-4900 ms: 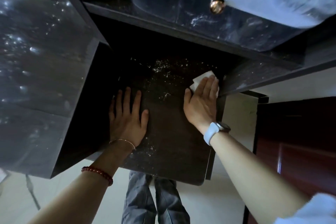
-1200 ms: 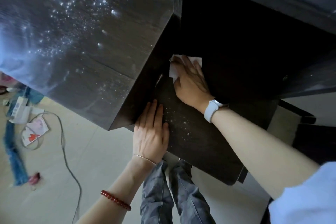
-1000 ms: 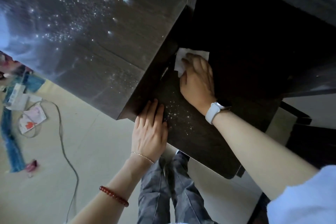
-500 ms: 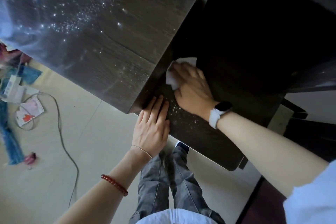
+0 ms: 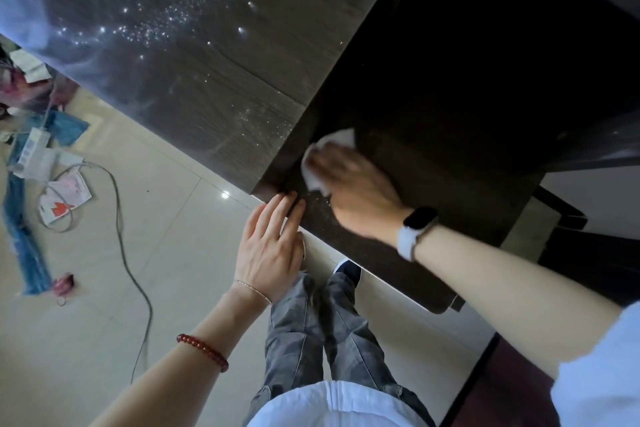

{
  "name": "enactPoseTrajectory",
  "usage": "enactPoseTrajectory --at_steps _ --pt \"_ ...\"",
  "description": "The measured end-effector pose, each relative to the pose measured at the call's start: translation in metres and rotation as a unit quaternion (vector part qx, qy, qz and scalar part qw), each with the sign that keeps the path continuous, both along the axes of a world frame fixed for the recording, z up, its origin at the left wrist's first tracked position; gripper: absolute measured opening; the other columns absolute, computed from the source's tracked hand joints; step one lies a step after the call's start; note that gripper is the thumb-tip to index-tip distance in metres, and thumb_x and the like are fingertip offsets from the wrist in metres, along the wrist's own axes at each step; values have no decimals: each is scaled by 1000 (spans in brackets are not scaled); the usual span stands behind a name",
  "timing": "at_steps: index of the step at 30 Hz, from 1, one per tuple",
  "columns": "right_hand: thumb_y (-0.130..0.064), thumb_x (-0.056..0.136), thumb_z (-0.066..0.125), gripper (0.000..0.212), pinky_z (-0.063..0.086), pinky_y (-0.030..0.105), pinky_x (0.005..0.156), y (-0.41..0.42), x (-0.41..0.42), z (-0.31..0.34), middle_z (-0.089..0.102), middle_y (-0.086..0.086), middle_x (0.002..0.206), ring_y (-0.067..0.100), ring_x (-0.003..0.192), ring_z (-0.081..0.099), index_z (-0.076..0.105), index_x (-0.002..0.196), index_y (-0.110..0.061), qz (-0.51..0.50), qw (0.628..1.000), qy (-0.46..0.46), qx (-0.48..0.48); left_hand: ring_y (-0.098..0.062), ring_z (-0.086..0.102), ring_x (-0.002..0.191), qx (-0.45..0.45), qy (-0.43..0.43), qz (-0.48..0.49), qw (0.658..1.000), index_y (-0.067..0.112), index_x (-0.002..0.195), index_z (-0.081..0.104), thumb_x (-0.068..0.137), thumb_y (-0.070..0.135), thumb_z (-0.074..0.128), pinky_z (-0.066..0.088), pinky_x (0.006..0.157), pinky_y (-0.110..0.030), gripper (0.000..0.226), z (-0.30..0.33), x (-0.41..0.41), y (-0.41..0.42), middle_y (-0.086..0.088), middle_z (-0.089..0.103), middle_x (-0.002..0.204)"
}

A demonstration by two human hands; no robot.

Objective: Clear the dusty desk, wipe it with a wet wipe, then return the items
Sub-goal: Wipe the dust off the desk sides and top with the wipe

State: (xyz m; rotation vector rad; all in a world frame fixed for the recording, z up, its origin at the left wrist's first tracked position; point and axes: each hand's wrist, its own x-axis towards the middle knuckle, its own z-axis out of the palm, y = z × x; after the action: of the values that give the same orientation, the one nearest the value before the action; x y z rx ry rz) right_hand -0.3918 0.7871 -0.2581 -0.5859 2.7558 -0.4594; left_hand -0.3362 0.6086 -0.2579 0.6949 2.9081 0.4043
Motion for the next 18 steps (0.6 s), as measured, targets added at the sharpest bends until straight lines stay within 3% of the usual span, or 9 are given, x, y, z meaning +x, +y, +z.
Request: enactPoseTrajectory --at_steps 4,6,9,12,14,18 --pt "-18 77 33 58 15 32 107 4 2 3 46 8 140 27 130 40 46 133 -11 70 997 -14 6 -32 42 122 -9 -6 22 1000 3 124 53 87 20 37 29 103 -42 44 2 4 -1 -21 55 127" --pt "-15 75 39 63 11 32 111 25 -21 2 36 12 146 30 136 29 38 138 -8 3 1000 -5 2 -34 43 124 -24 -14 26 999 4 126 50 88 23 37 31 105 -46 45 1 6 1 -19 52 130" --pt "-20 94 31 53 1 33 114 57 -59 5 14 6 155 26 143 7 21 145 -14 -150 988 -18 25 -30 29 133 -74 -39 26 996 10 136 36 89 32 32 23 110 -47 52 -3 13 2 -15 44 140" --pt "-29 99 24 51 -4 35 114 50 -53 6 4 2 156 23 143 -4 12 147 -20 -186 981 -28 44 -24 12 138 -89 -58 33 994 15 142 23 90 36 29 9 111 -46 56 -9 17 1 -10 33 147" --pt "-32 98 21 51 -6 36 114 36 -12 3 7 2 156 24 143 -4 14 147 -20 -146 989 -21 31 -21 8 139 -85 -67 40 993 17 142 21 90 37 29 6 109 -46 56 -10 17 0 -7 27 148" --pt "-32 93 25 51 6 39 113 34 70 12 25 0 152 25 142 15 30 143 -20 62 997 -37 25 -18 6 139 -80 -77 38 993 17 142 21 91 38 27 5 109 -48 56 -8 16 -1 -6 28 148"
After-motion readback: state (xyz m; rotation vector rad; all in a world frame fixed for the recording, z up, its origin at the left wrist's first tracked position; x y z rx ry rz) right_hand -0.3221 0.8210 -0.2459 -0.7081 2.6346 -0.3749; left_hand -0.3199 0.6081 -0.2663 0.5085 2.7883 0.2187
